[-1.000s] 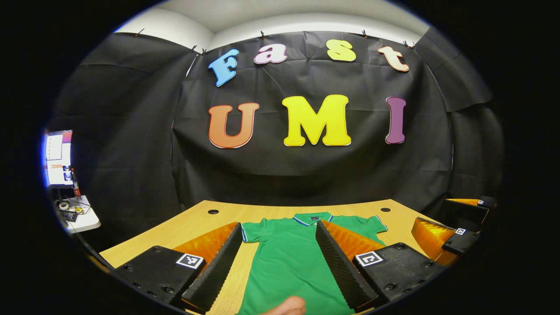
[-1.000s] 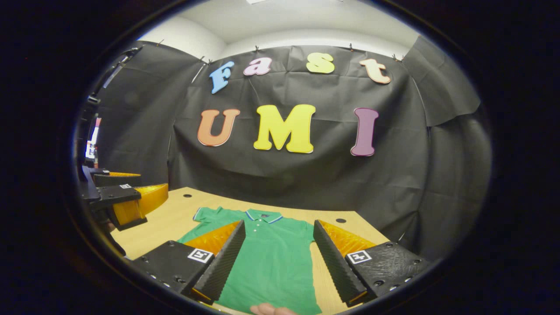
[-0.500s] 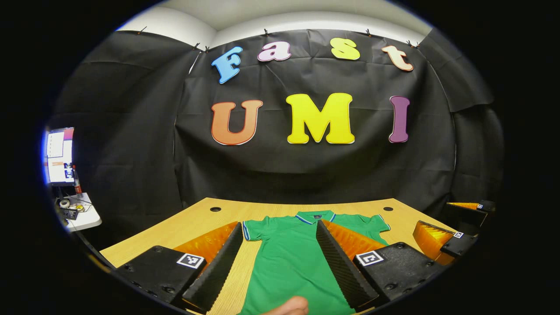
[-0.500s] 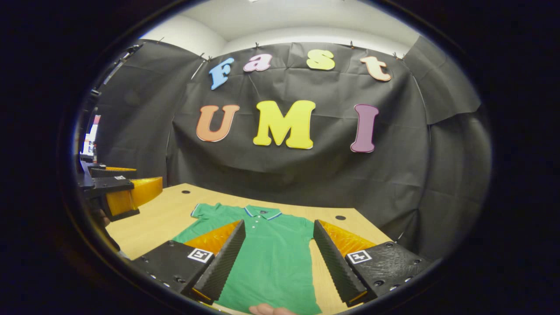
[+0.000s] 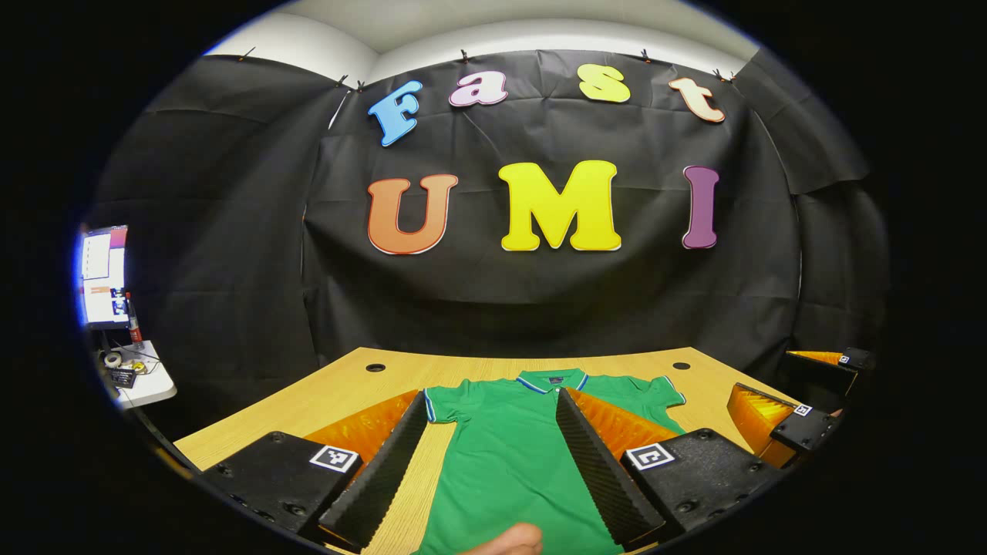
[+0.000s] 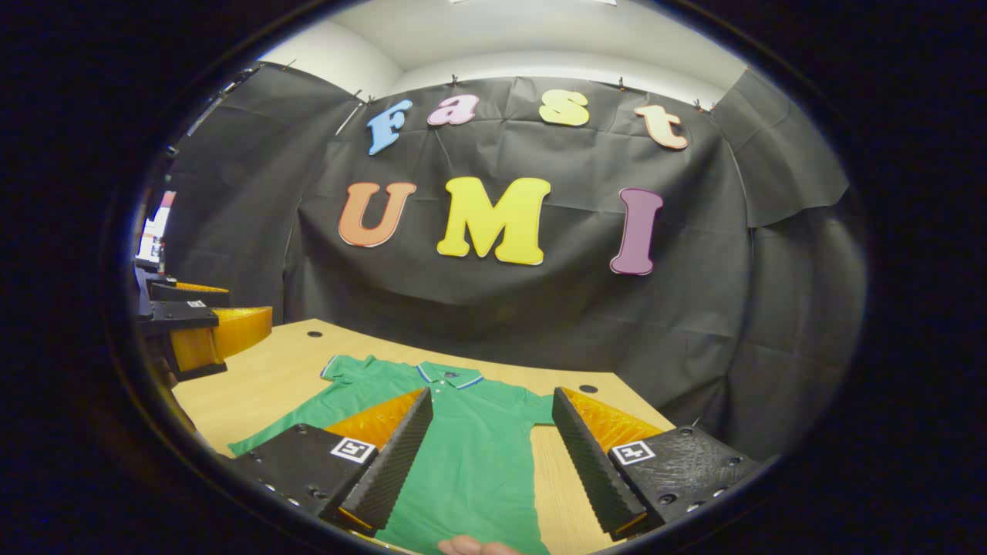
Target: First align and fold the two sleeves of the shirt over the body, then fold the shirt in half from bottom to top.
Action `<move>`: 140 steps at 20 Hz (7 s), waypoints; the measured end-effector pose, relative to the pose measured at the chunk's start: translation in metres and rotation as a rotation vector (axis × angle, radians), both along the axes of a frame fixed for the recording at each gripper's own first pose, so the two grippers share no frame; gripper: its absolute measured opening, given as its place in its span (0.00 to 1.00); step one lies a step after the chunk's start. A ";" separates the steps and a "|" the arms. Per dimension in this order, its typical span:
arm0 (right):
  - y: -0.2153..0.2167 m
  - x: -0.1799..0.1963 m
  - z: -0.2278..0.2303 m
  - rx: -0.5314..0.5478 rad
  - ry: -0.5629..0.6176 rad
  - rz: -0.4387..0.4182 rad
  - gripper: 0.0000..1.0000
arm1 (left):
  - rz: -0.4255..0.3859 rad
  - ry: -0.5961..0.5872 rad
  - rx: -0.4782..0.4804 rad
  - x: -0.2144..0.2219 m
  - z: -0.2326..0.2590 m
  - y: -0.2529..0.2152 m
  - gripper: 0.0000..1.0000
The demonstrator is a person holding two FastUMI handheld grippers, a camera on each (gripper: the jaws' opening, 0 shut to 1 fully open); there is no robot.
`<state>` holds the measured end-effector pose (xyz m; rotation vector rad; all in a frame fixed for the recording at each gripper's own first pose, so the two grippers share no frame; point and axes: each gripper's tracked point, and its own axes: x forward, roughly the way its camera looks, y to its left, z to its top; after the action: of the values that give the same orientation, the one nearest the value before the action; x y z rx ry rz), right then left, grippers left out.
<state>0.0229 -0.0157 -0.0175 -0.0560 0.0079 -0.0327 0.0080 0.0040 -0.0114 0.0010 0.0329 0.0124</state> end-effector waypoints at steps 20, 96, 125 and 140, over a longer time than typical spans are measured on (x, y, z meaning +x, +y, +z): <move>-0.137 0.308 -0.137 0.020 0.371 -0.175 0.96 | 0.058 0.120 0.069 0.052 -0.064 0.005 1.00; -0.099 -0.035 -0.072 0.095 0.022 0.100 0.96 | 0.356 0.239 -0.154 0.214 -0.062 0.136 1.00; -0.101 -0.019 -0.139 0.195 0.218 0.161 0.96 | 0.168 0.541 0.050 0.336 -0.143 0.083 0.07; -0.089 -0.053 -0.125 0.196 0.198 0.119 0.96 | 0.010 0.358 -0.028 0.272 -0.032 -0.026 1.00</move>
<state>-0.0303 -0.1051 -0.1429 0.1361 0.2051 0.0926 0.2801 -0.0217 -0.0435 -0.0255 0.3907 0.0219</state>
